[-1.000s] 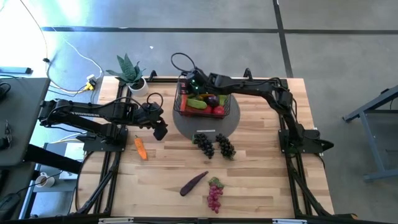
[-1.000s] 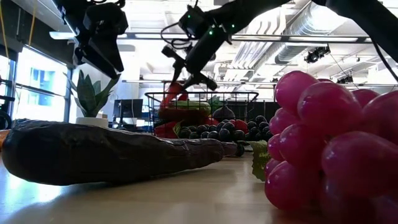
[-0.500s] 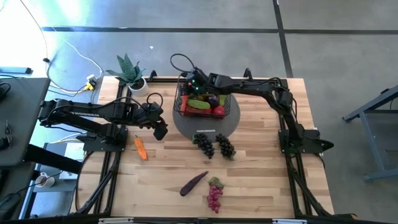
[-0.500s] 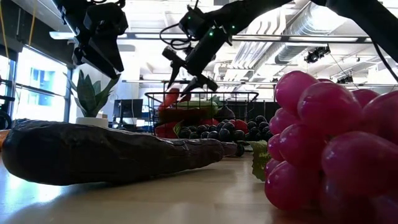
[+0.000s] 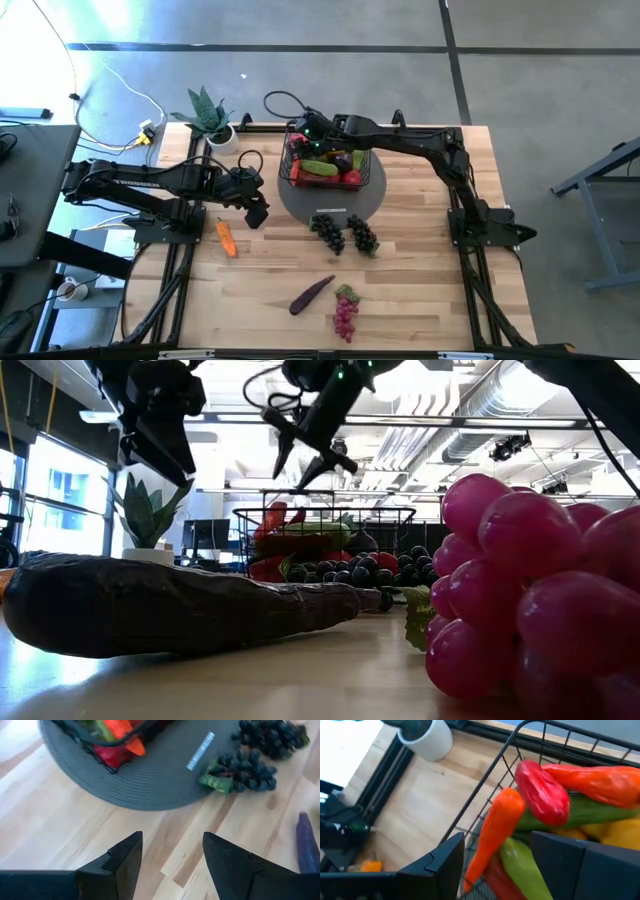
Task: Build produce basket
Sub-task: Put the purple eggplant into the wire basket
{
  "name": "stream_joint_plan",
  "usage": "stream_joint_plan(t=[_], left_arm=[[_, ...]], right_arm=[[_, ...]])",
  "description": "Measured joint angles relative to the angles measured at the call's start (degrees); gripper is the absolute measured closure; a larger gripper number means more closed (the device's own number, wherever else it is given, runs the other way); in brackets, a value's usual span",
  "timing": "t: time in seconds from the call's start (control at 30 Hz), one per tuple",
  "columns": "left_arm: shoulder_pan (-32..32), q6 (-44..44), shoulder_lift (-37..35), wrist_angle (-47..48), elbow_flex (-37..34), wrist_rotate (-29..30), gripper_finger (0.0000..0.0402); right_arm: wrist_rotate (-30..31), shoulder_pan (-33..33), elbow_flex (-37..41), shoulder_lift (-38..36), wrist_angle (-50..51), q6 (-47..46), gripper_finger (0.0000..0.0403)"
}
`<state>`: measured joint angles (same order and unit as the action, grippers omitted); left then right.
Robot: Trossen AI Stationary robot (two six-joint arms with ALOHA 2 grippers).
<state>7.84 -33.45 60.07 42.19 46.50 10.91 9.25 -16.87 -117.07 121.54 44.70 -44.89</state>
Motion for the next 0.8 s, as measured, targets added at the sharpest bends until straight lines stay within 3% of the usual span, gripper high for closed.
stream_joint_plan(t=[0.4, 0.6, 0.8], left_arm=[[0.0, 7.6, 0.0, 0.0, 0.0, -5.5, 0.0183], [0.0, 6.2, 0.0, 0.0, 0.0, -8.3, 0.0152], [-2.3, 4.6, 0.0, -0.3, 0.0, -8.9, 0.0149]], right_arm=[[6.7, 7.0, -8.1, 0.0, 9.2, -5.7, 0.0194], [12.1, 10.9, -11.8, 0.0, 10.8, -9.1, 0.0194], [15.5, 13.2, -15.7, 0.0, 11.0, -9.3, 0.0194]])
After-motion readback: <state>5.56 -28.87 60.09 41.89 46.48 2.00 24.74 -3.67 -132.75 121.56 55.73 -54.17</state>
